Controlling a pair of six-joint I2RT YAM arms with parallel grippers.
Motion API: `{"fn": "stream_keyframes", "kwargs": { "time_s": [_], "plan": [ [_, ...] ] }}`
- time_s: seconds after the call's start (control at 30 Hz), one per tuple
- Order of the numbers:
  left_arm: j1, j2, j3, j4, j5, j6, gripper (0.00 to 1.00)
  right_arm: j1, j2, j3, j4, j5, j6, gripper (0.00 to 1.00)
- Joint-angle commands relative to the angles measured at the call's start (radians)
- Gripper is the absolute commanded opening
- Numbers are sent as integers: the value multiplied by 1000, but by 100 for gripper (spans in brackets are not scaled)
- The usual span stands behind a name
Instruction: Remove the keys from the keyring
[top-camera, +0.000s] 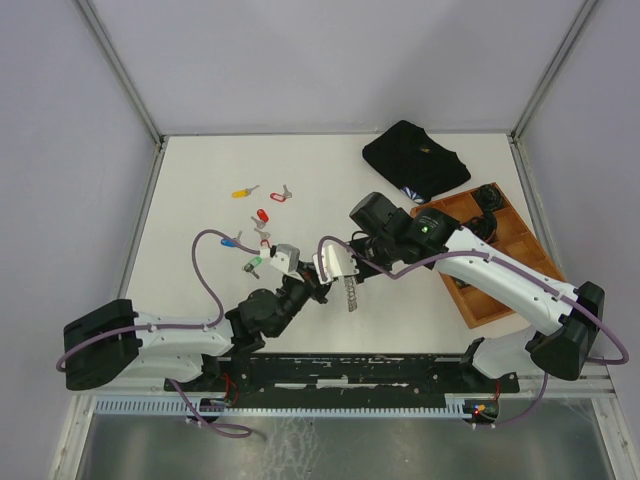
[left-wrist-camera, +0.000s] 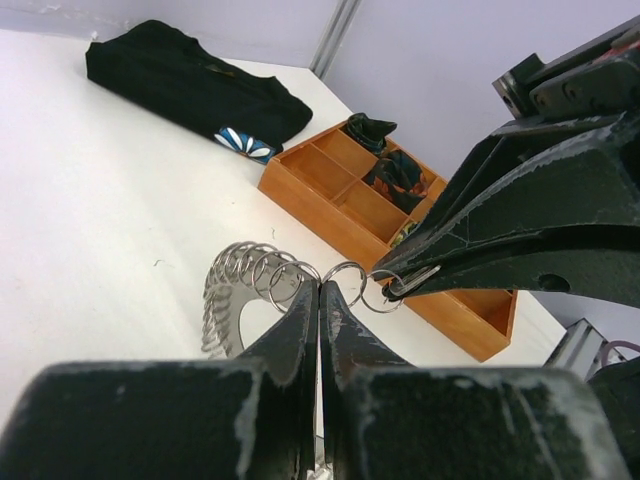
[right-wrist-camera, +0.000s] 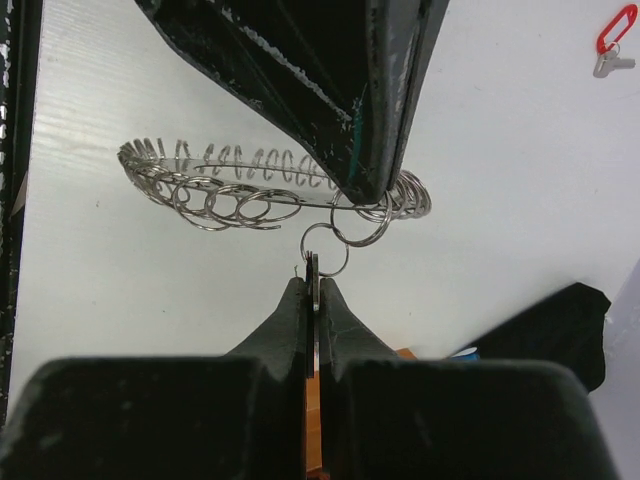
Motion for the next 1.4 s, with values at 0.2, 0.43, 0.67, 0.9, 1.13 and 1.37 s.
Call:
{"fn": "stream_keyframes", "kwargs": {
  "time_s": [0.2,0.43,0.67,0.9,1.13,1.37],
  "plan": [
    [-4,32,54,35,-54,65,3,-21,-18,-8,51,26,65,0],
    [-5,36,67,-33,-39,45,3,-25,-29,-11,53,23,63,0],
    [-3,35,80,-68,-38,42,3,-26,-33,-12,58,24,65,0],
    [-3,49,85,-67,47,46,3,-33,-43,-26,100,62,95,0],
    [-2,57,66,-12,94,52,3,-34,-46,-32,106,52,98,0],
    [5,34,57,-22,94,42,5,-35,-46,-31,96,39,85,0]
  ]
}}
